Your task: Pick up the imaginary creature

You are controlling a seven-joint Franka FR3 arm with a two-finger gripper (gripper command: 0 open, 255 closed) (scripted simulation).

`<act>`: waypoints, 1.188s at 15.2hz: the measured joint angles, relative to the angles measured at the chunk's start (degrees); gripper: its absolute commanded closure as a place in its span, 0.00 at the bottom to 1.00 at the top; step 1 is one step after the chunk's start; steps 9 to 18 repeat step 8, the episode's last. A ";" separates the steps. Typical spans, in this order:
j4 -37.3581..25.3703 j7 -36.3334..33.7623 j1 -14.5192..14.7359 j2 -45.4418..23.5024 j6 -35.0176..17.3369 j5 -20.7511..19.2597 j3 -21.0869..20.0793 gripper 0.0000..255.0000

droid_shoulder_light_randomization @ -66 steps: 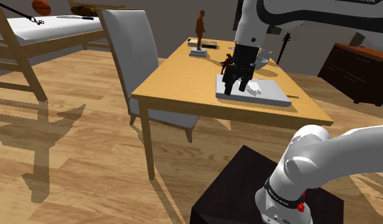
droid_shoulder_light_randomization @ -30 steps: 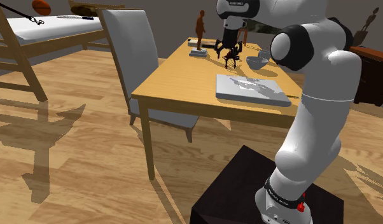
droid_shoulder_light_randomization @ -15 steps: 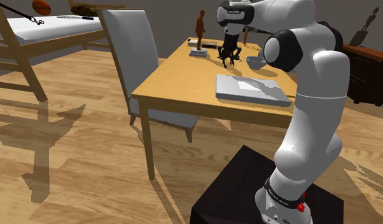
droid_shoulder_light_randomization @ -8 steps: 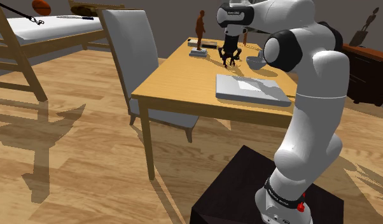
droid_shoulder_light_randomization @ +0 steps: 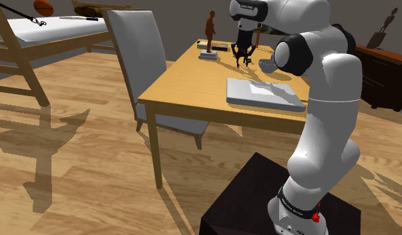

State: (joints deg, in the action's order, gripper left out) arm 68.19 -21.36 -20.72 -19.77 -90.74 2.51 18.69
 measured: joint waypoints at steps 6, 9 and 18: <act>-9.37 0.58 -1.30 -2.93 6.48 0.99 0.06 1.00; -12.99 0.76 -1.91 -4.48 8.59 1.47 0.04 1.00; -12.99 0.76 -1.91 -4.48 8.59 1.47 0.04 1.00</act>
